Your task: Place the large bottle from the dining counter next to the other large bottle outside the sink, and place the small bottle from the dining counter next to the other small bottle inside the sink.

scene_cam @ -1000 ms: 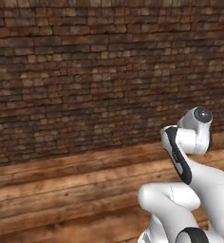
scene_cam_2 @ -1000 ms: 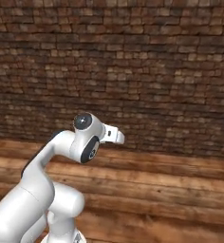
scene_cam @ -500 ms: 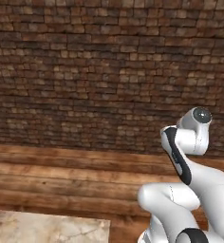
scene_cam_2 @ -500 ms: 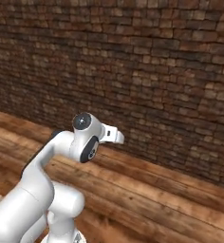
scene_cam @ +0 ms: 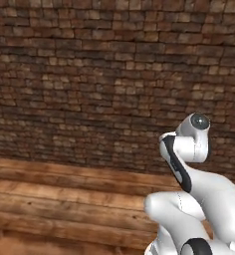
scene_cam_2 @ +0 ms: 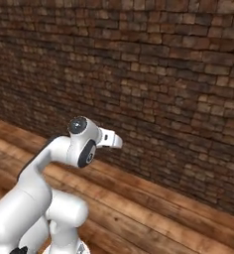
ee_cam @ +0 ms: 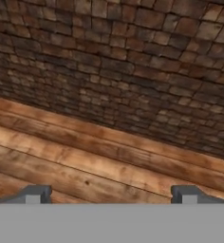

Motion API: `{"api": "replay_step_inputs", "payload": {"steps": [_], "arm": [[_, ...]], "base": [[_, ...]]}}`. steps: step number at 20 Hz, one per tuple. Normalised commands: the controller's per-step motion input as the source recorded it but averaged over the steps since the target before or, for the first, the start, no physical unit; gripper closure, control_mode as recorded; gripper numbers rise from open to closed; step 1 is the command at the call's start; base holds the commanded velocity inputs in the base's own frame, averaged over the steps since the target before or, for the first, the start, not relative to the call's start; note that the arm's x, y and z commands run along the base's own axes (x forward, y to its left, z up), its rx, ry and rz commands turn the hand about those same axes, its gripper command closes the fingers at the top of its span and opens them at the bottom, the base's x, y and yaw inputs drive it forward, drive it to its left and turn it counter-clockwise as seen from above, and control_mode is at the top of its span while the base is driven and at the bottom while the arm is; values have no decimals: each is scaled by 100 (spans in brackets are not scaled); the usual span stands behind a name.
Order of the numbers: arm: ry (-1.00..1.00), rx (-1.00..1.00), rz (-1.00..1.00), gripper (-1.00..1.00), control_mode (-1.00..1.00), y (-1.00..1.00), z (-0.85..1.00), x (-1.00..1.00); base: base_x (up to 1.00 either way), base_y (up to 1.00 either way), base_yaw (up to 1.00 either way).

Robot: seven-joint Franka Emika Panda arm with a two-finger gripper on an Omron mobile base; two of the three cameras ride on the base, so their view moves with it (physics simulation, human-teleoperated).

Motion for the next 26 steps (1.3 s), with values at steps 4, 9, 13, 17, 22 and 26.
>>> {"api": "replay_step_inputs", "payload": {"steps": [4, 9, 13, 17, 22, 26], "arm": [[0, 0, 0, -100, 100, 0, 0, 0], [0, 0, 0, -100, 100, 0, 0, 0], [0, 0, 0, -100, 100, 0, 0, 0], [0, 0, 0, -100, 100, 0, 0, 0], [0, 0, 0, -100, 100, 0, 0, 0], [0, 0, 0, -100, 100, 0, 0, 0]], "base": [[49, 14, 23], [80, 56, 63], [79, 36, 71], [100, 1, 69], [100, -23, 62], [100, -39, 58]]}}
